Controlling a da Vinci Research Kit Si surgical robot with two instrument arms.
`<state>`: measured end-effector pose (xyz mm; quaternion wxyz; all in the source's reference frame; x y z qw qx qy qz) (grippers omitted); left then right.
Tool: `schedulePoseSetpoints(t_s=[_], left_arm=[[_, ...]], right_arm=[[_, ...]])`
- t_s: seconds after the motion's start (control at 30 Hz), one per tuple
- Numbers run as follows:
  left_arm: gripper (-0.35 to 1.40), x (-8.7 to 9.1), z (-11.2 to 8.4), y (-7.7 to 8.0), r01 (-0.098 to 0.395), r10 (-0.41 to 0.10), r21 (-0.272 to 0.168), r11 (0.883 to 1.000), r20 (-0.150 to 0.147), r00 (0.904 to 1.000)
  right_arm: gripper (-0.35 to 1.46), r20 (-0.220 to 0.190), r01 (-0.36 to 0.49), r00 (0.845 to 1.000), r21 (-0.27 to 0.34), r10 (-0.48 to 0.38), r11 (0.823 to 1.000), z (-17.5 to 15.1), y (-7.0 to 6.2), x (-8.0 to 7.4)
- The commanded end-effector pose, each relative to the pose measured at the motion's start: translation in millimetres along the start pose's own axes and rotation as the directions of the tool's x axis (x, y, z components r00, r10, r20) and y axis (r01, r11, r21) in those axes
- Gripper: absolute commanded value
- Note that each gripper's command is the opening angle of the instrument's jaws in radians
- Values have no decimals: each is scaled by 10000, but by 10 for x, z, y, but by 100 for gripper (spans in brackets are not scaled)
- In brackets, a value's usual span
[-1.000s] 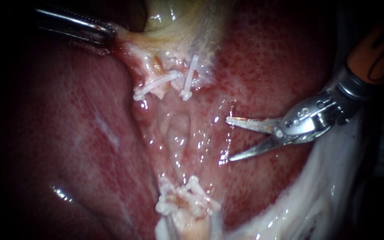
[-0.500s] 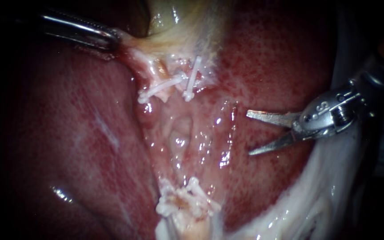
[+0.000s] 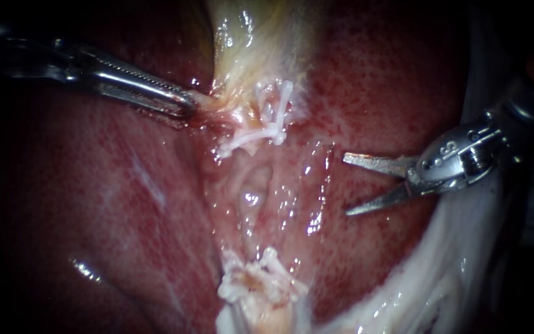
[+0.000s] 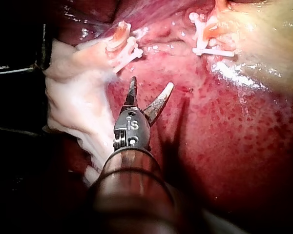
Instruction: Go back from the cut right tube
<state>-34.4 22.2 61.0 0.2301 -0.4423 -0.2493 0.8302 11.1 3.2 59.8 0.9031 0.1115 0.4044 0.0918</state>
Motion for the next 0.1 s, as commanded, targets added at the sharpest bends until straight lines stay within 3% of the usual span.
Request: schedulePoseSetpoints(t_s=[0.03,0.1], left_arm=[[-35,2,-2,0,14,-14,-10,10000,5,10000],[-35,4,-5,0,23,-23,-34,10000,5,10000]], right_arm=[[145,-16,0,10000,28,0,10000,0,0,0],[145,-56,1,10000,105,0,9999,0,0,0]])
